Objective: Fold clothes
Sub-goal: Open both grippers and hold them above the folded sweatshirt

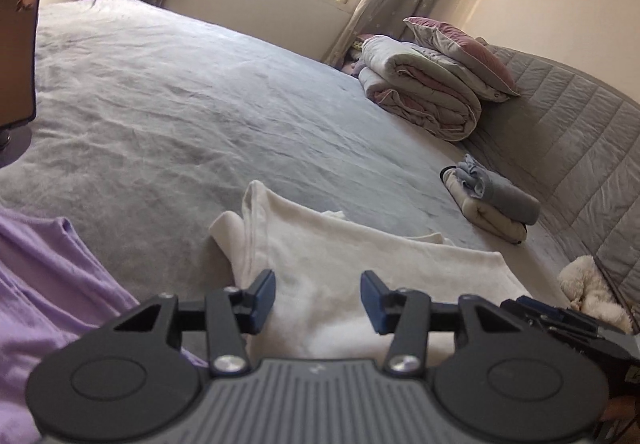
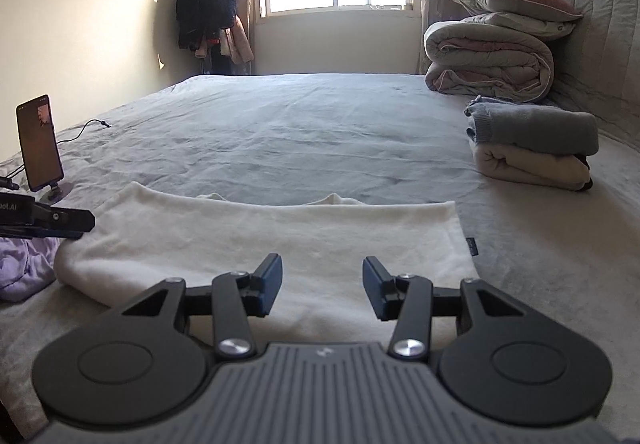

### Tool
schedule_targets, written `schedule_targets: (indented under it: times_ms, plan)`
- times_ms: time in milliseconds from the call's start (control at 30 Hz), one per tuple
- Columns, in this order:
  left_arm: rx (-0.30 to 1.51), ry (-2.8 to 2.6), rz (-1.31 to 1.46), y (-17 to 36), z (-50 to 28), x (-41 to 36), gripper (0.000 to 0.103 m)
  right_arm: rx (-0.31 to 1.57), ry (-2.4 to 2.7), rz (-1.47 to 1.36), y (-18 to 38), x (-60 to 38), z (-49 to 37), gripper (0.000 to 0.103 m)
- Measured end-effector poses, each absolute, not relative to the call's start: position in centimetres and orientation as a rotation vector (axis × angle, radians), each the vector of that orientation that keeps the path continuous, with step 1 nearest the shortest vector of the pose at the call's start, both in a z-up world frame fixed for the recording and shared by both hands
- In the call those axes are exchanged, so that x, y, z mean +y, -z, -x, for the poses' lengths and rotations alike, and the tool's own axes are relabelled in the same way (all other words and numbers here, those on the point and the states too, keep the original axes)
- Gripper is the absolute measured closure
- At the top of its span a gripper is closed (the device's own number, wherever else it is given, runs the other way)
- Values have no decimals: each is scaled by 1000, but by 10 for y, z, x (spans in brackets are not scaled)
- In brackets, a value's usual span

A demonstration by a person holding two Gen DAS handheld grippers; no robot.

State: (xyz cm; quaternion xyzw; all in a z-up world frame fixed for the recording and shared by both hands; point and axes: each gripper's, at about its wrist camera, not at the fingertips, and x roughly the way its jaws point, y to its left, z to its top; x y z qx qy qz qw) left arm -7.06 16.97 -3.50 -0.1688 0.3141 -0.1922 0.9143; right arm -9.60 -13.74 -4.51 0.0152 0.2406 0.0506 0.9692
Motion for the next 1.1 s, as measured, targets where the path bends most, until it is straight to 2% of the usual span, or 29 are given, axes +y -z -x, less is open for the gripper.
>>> schedule_targets:
  times_ms: [233, 433, 633, 767, 800, 833, 867, 933, 1000, 1067, 1100]
  plan:
    - [653, 349, 412, 32, 53, 174, 55, 535, -139, -33, 43, -115, 83, 55]
    - [643, 241, 268, 35, 37, 159, 56, 567, -143, -49, 48, -110, 75, 55]
    - [659, 215, 235, 43, 24, 152, 57, 597, -121, -67, 52, -115, 70, 55]
    - [684, 191, 286, 51, 18, 160, 62, 604, -117, -72, 53, -117, 68, 55]
    - [680, 197, 303, 51, 19, 163, 64, 605, -116, -70, 53, -117, 68, 55]
    - [675, 203, 317, 51, 19, 165, 73, 603, -115, -68, 53, -117, 68, 55]
    - [668, 206, 318, 50, 21, 165, 75, 601, -115, -66, 53, -117, 68, 55]
    - [670, 206, 319, 48, 22, 167, 75, 594, -117, -65, 53, -117, 69, 55]
    - [701, 194, 331, 47, 22, 170, 73, 586, -124, -62, 52, -117, 69, 55]
    - [743, 176, 353, 45, 22, 174, 56, 581, -138, -57, 51, -116, 69, 55]
    - [766, 170, 365, 45, 22, 176, 53, 578, -144, -53, 51, -115, 69, 56]
